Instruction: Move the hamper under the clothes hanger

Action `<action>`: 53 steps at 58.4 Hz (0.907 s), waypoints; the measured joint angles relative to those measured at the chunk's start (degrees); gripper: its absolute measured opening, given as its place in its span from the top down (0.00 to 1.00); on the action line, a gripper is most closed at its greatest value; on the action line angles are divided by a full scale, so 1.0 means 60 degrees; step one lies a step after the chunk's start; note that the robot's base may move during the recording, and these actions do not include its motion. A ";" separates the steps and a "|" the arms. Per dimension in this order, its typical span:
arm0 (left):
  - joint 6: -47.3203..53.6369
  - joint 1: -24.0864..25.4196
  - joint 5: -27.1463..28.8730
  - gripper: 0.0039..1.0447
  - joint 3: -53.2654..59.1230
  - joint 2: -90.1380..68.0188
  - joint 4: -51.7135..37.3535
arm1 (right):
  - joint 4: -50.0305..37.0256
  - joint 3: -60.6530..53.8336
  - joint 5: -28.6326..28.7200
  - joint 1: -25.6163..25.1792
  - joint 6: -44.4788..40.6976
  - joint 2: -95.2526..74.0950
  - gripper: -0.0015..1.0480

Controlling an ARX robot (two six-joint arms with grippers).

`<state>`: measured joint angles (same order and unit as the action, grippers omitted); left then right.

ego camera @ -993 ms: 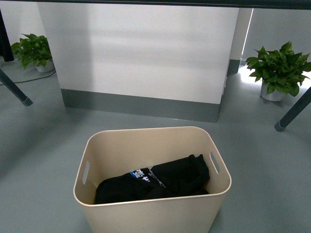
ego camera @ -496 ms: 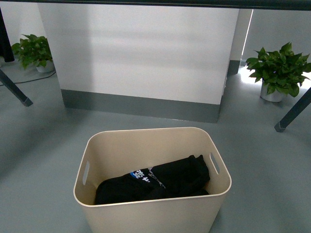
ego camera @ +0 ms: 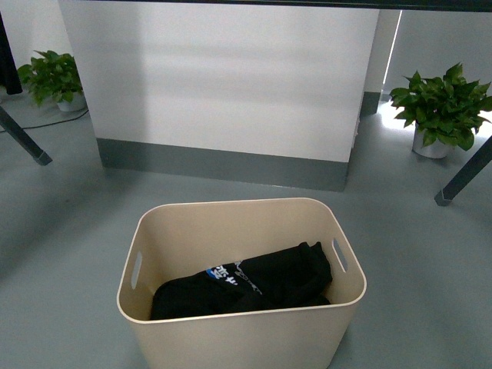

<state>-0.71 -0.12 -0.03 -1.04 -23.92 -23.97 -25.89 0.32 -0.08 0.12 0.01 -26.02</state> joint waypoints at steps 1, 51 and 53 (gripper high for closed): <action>0.0000 0.0000 0.0004 0.97 0.0000 0.0117 0.0113 | 0.0051 0.0000 0.0000 0.0000 0.0000 0.0055 0.98; 0.0029 0.0000 0.0000 0.97 0.0000 0.3891 0.3931 | 0.3960 0.0007 0.0011 0.0000 0.0000 0.3676 0.98; 0.0029 0.0000 0.0011 0.97 0.0000 0.3920 0.3956 | 0.4222 0.0007 0.0029 -0.0004 0.0000 0.4040 0.98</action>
<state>-0.54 -0.12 0.03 -1.04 -0.40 -0.23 -0.56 0.36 0.10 0.10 0.01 -1.78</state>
